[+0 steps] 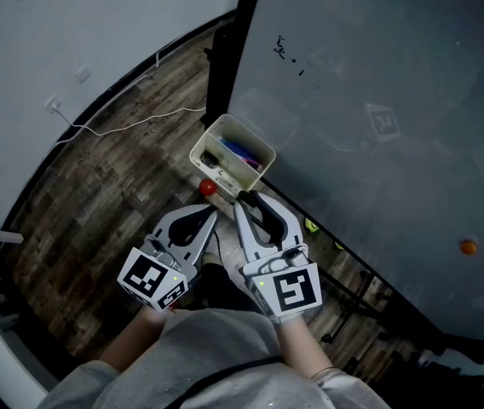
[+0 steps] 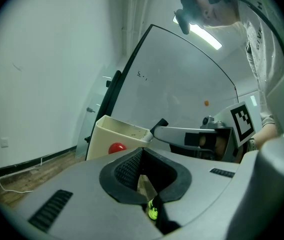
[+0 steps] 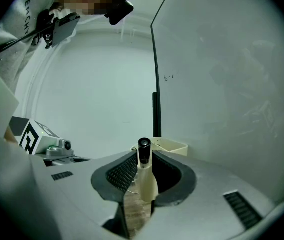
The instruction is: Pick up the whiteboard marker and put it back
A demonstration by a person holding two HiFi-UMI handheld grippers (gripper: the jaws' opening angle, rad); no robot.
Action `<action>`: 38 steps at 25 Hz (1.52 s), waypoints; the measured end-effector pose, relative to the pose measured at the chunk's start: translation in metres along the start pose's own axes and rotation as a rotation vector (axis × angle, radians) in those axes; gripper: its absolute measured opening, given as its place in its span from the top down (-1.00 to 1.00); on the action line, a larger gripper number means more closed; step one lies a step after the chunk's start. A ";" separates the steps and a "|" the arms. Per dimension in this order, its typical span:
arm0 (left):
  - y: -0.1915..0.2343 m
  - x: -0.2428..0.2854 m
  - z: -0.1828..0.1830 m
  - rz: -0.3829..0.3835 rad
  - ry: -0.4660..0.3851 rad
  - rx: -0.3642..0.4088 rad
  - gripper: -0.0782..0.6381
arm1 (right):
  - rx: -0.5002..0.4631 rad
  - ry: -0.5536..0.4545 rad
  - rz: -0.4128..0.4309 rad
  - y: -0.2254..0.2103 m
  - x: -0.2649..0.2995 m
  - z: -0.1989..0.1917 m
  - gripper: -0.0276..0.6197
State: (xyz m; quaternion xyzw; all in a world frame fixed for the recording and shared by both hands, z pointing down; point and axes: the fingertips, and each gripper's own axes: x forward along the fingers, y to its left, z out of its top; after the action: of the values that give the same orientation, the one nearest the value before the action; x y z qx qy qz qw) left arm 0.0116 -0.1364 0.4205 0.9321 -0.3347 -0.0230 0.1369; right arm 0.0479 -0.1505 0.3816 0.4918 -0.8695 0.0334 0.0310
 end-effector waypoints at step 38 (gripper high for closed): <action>-0.063 -0.052 0.014 -0.034 -0.058 0.027 0.75 | -0.031 -0.026 -0.015 0.049 -0.080 0.007 0.80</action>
State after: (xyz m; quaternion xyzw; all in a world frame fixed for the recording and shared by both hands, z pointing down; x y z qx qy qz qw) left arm 0.0082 -0.0602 0.3872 0.9384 -0.3228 -0.0476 0.1141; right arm 0.0463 -0.0579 0.3661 0.4984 -0.8664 0.0130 0.0275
